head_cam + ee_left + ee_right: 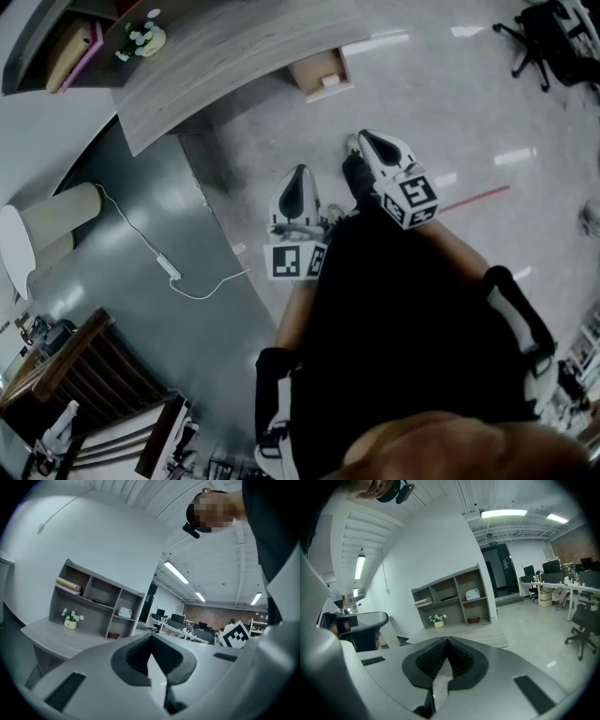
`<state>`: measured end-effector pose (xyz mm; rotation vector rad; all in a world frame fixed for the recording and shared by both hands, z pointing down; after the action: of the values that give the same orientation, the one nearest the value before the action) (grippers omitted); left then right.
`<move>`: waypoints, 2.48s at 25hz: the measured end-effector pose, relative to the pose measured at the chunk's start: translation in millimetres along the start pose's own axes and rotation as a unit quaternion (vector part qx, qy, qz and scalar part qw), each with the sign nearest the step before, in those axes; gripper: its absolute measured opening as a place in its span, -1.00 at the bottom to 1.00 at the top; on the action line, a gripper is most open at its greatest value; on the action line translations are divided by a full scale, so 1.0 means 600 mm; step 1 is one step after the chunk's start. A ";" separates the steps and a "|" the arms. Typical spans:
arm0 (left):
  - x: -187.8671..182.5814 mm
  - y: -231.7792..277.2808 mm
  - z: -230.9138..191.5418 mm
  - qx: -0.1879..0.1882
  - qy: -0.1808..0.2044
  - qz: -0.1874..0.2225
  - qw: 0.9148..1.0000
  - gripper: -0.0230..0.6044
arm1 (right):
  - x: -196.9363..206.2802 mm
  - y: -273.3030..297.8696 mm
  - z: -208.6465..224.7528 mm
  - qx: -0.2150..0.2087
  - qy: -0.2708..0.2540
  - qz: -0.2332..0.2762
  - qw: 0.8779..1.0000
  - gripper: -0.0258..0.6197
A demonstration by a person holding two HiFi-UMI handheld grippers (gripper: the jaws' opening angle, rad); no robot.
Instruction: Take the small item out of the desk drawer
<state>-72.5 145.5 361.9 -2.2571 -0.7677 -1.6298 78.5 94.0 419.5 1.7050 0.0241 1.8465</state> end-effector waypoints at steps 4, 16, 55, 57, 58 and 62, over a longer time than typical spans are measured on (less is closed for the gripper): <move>-0.017 0.068 -0.017 -0.010 -0.004 -0.001 1.000 -0.94 | -0.020 0.061 0.047 0.002 0.001 -0.015 1.000 -0.92; -0.040 0.193 -0.046 -0.042 0.002 0.009 0.999 -0.94 | 0.003 0.200 0.158 0.009 0.009 -0.072 0.997 -0.92; 0.002 0.344 -0.256 0.009 -0.045 -0.028 0.999 -0.94 | 0.403 0.558 0.221 0.085 -0.009 -0.377 0.922 -0.40; 0.011 0.347 -0.261 0.011 -0.048 -0.030 0.998 -0.94 | 0.427 0.572 0.225 0.090 -0.011 -0.386 0.918 -0.33; 0.013 0.350 -0.265 0.009 -0.052 -0.030 0.998 -0.94 | 0.436 0.580 0.227 0.094 -0.013 -0.390 0.916 -0.28; 0.025 0.357 -0.277 0.000 -0.069 -0.032 0.997 -0.94 | 0.478 0.604 0.220 0.085 0.004 -0.419 0.904 -0.18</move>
<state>-84.3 -110.1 454.2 -2.3880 -0.8798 -1.5138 52.9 -122.7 847.8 1.4475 0.8136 1.2091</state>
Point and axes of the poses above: the fingertips, and each gripper's own axes: y forward along the fingers, z to its right, x out of its underside, the point moved 3 cm from there along -y, backward along the fingers, and after that the axes turned 10 degrees about x, right-handed, at the moved point
